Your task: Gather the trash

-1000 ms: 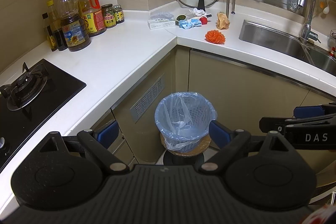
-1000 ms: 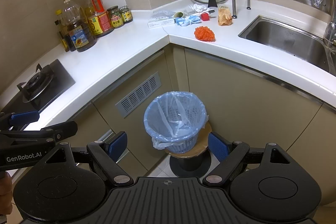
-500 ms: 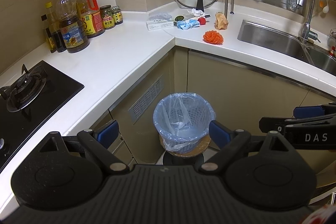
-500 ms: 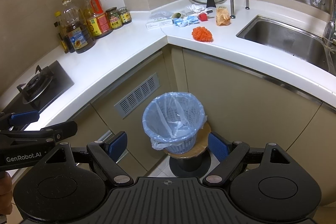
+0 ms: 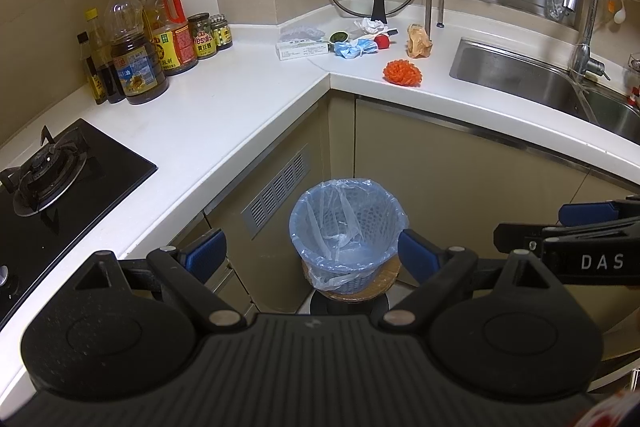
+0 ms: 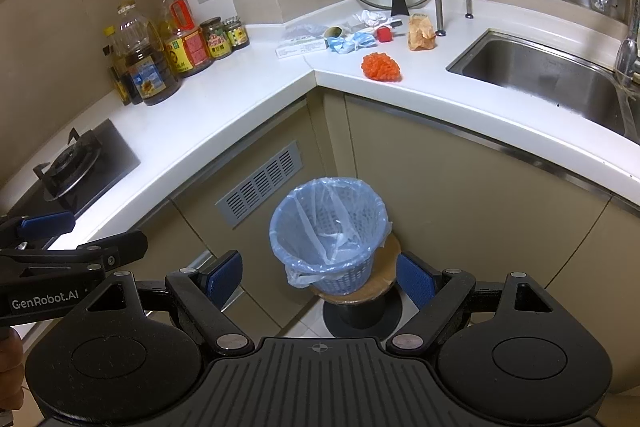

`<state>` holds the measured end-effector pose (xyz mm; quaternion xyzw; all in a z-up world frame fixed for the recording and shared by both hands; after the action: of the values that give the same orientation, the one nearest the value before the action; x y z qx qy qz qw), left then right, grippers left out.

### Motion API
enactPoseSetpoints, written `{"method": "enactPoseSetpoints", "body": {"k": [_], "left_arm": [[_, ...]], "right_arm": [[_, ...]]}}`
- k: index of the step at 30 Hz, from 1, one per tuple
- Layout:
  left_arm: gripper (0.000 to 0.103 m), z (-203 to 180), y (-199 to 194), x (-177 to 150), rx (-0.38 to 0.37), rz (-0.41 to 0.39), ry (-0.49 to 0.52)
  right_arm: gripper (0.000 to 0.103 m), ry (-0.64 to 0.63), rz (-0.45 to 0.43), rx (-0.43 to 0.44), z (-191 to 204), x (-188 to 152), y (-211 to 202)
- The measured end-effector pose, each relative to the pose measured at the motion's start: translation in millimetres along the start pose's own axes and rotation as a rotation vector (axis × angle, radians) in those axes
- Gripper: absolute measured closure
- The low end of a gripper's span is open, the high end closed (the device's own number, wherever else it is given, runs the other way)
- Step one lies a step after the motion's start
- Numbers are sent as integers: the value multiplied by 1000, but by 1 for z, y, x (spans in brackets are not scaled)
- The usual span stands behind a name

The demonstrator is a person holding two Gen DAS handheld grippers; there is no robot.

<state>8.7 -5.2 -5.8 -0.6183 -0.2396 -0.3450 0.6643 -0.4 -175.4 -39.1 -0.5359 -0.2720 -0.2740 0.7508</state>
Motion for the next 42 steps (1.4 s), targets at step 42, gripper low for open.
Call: {"method": "enactPoseSetpoints", "body": {"k": [42], "left_arm": [[11,-13,81,58,-92,-26,17]], "right_arm": [[19,502,-70,93,-142,36,33]]}}
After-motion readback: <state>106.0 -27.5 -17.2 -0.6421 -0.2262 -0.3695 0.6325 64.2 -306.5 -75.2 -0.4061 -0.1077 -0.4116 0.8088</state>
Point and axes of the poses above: each gripper's, at about its wrist camera, not at the fingertips, and y roughly the way its jaws point, z to its left, x to its top, the point moved 1 cm from there along y, roughly the way its jaws point, and after that the axes turned 3 degrees about y, right-handed, at the moved point
